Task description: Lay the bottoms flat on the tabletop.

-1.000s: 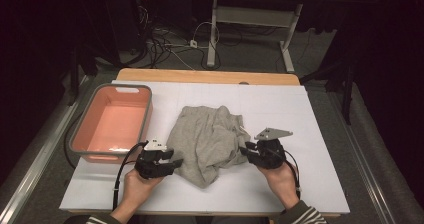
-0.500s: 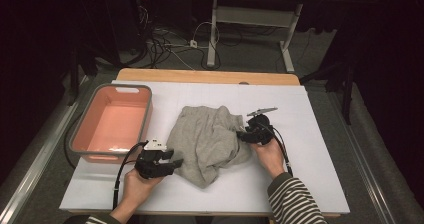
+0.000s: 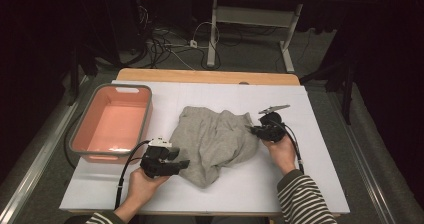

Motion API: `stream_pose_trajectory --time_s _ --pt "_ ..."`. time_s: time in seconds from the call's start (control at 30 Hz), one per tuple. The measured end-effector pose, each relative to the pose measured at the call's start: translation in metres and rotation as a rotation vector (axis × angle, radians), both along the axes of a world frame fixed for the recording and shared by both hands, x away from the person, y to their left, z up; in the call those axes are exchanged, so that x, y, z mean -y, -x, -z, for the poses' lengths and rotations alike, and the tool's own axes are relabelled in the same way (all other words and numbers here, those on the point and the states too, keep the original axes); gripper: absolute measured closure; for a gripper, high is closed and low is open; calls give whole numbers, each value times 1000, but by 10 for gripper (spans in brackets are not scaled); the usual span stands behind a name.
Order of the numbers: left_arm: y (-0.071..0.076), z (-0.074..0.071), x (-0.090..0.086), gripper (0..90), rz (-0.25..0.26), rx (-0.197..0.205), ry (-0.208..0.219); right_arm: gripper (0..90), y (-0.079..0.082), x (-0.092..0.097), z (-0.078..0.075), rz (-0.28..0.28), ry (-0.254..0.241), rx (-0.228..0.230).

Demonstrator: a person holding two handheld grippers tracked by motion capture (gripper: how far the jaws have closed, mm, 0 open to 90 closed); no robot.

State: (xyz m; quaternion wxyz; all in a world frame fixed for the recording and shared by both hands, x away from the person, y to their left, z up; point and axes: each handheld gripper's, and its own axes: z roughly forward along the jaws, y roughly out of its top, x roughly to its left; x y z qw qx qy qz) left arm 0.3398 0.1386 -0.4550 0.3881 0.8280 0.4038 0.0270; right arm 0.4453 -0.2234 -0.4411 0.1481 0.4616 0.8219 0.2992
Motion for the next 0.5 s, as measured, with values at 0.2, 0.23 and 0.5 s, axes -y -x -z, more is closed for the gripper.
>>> stream_pose_trajectory --time_s 0.2,0.23,0.5 --pt "-22 -24 13 452 -9 31 -42 677 4 11 3 21 -10 8" --pt "-25 -27 14 452 -10 37 -47 660 5 11 2 22 -23 13" --pt "-60 -39 32 452 -25 39 -98 602 22 -2 -13 -55 -78 74"
